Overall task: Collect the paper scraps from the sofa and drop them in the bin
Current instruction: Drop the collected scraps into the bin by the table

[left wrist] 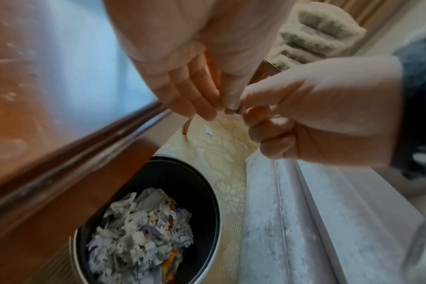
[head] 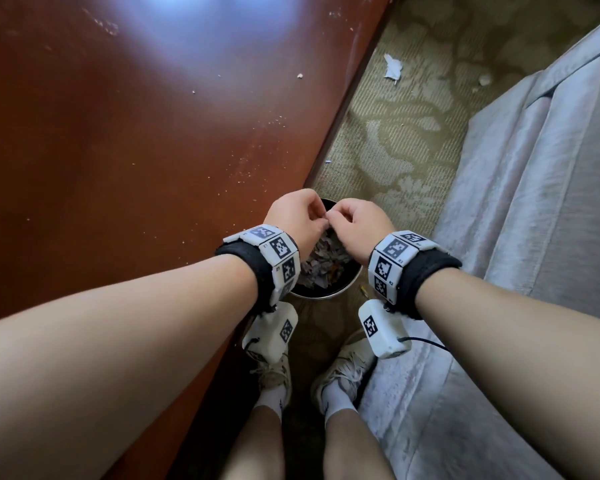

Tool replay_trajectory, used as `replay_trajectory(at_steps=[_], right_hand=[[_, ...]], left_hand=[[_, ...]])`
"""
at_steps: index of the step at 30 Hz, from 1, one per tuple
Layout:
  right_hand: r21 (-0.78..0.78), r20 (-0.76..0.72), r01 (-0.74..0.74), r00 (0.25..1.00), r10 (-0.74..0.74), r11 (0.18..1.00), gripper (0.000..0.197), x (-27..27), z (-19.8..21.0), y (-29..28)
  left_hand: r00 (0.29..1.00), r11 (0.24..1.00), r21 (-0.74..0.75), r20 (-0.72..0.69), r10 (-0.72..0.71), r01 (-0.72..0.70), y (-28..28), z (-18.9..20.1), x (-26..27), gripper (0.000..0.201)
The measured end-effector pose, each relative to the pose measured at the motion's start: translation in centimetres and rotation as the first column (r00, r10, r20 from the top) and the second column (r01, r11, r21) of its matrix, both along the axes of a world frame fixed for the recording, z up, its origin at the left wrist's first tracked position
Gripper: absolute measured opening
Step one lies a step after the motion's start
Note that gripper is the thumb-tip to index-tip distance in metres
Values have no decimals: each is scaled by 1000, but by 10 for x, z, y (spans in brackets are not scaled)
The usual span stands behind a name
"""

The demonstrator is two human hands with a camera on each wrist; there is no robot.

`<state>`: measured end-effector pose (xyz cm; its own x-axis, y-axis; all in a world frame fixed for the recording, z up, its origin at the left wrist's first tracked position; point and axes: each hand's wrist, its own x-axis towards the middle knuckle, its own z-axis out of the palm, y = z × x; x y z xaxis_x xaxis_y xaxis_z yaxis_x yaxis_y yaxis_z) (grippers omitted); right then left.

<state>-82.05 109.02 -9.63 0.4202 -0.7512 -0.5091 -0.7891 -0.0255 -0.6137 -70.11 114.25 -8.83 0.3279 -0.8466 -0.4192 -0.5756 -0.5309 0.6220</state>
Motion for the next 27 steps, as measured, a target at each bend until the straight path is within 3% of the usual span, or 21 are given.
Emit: replay_trajectory(at_steps=[6, 10, 12, 15, 22, 27], right_hand=[[44, -78, -295, 952, 297, 955, 37, 25, 21, 2], [163, -1, -116, 993, 118, 980, 49, 36, 29, 5], [155, 33, -118, 993, 115, 981, 54, 45, 36, 8], [35, 126, -195, 974, 190, 980, 46, 69, 51, 15], [58, 185, -371, 916, 355, 927, 8, 144, 79, 59], [90, 196, -559, 822, 535, 825, 7, 209, 86, 154]], left_hand=[[990, 990, 17, -42, 137, -137, 11, 10, 22, 8], [979, 979, 24, -37, 201, -200, 29, 19, 39, 9], [977, 976, 34, -10, 215, -215, 38, 26, 48, 10], [955, 955, 34, 30, 295, -296, 55, 38, 67, 10], [828, 833, -44, 99, 553, -551, 131, 77, 118, 11], [666, 680, -36, 170, 726, -732, 246, 97, 150, 8]])
